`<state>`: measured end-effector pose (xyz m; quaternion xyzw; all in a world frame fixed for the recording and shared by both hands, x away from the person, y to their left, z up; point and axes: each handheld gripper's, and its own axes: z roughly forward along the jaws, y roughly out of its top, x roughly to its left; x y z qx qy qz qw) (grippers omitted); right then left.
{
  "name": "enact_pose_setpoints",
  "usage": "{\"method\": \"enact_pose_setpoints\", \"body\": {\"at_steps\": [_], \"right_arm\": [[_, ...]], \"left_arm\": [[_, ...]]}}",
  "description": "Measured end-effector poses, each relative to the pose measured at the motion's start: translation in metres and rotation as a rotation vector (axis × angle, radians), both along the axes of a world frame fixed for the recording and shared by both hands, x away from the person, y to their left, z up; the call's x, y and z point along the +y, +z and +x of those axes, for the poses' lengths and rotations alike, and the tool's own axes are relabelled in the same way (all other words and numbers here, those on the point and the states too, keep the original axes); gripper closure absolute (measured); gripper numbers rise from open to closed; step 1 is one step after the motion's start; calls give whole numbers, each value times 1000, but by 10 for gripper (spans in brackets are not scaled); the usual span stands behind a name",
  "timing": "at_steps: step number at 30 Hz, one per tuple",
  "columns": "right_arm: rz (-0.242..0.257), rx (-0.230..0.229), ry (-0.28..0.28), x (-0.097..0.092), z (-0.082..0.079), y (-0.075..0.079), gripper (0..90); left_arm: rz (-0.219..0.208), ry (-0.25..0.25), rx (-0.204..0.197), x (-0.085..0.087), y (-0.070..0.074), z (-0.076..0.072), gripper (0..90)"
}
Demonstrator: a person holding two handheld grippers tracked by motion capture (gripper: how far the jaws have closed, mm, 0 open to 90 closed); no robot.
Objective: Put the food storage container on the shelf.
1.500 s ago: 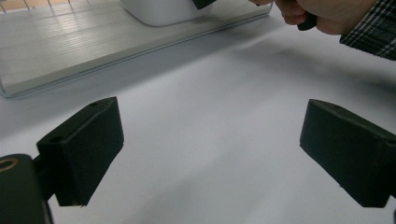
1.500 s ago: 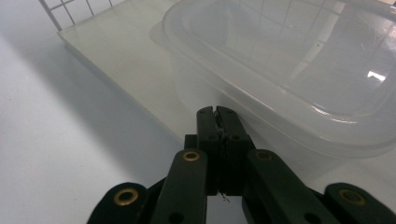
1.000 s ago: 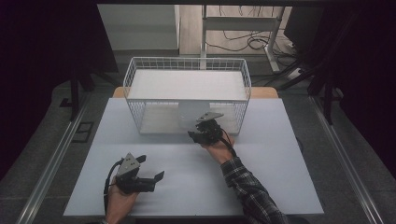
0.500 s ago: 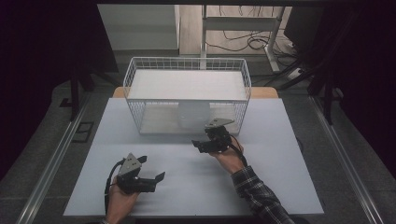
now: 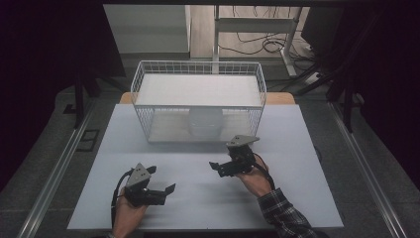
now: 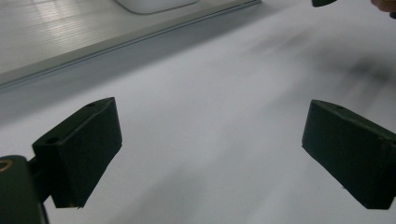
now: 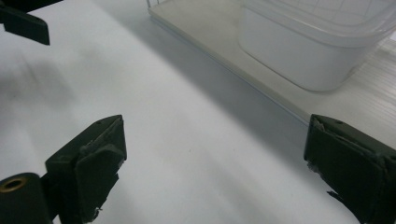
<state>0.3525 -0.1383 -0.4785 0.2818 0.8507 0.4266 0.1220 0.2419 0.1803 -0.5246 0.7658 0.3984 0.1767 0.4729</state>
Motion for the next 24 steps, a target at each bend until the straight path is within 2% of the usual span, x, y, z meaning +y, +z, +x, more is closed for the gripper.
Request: {"method": "enact_pose_setpoints", "body": {"at_steps": [11,24], "right_arm": [[12,-23,7,-23,-25,1,57],[6,-48,-40,-67,-57,-2,52]], "left_arm": [[36,-13,-10,-3,2,-5,46],[48,-3,-3,5,4,-11,46]]}}
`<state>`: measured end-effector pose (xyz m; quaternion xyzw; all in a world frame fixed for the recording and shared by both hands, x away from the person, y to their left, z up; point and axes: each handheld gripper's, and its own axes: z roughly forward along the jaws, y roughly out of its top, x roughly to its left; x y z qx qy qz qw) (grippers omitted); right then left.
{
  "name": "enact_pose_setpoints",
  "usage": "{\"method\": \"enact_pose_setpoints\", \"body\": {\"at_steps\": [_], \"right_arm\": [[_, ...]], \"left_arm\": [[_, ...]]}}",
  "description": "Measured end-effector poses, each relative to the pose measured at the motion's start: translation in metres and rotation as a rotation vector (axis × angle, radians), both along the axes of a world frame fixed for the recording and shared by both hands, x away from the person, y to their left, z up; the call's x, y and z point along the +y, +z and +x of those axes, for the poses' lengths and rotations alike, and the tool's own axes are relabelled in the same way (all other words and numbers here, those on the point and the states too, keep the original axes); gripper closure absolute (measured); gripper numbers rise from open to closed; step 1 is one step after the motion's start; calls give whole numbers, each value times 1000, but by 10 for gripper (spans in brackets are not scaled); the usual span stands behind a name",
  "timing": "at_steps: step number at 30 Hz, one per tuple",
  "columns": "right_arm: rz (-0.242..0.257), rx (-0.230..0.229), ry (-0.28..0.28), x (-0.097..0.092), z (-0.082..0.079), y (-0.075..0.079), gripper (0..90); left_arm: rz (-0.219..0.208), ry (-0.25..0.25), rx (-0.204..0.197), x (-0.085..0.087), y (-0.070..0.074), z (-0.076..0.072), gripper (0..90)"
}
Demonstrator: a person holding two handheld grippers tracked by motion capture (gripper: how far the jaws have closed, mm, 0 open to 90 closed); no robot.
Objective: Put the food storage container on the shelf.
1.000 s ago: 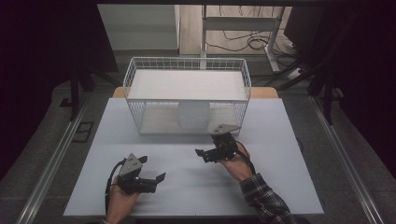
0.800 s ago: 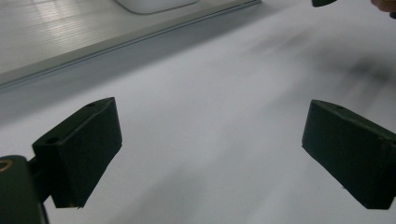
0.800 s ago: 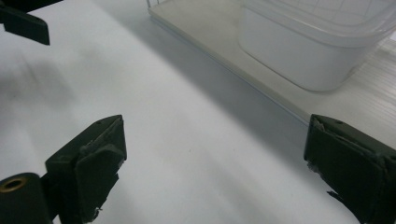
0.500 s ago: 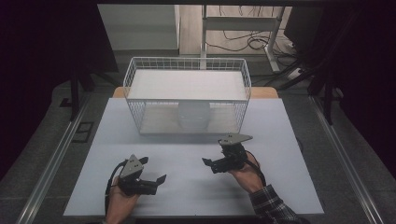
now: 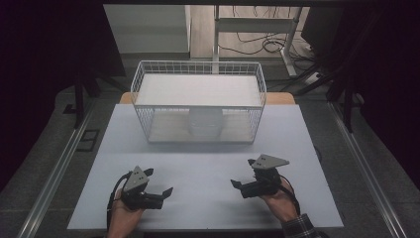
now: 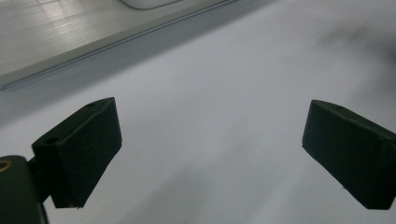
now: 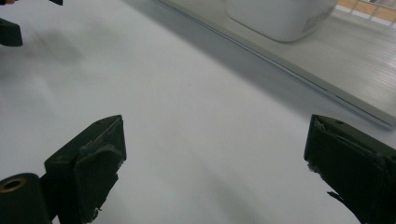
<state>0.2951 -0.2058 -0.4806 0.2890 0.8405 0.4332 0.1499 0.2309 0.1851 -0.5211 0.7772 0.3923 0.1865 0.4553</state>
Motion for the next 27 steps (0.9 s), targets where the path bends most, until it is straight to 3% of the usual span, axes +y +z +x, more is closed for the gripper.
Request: {"method": "enact_pose_setpoints", "body": {"at_steps": [9,15,23,27], "right_arm": [[-1,-2,-44,-23,-16,-6,11],[6,14,-56,-35,-30,-15,0],[-44,67,-67,-38,-32,-27,0],[-78,70,-87,-36,-33,-30,0]], "left_arm": [[-9,8,23,2,-4,-1,37],[13,-9,38,-2,-8,0,27],[35,-21,69,-5,-12,3,20],[63,-25,52,-6,-14,4,5]]}}
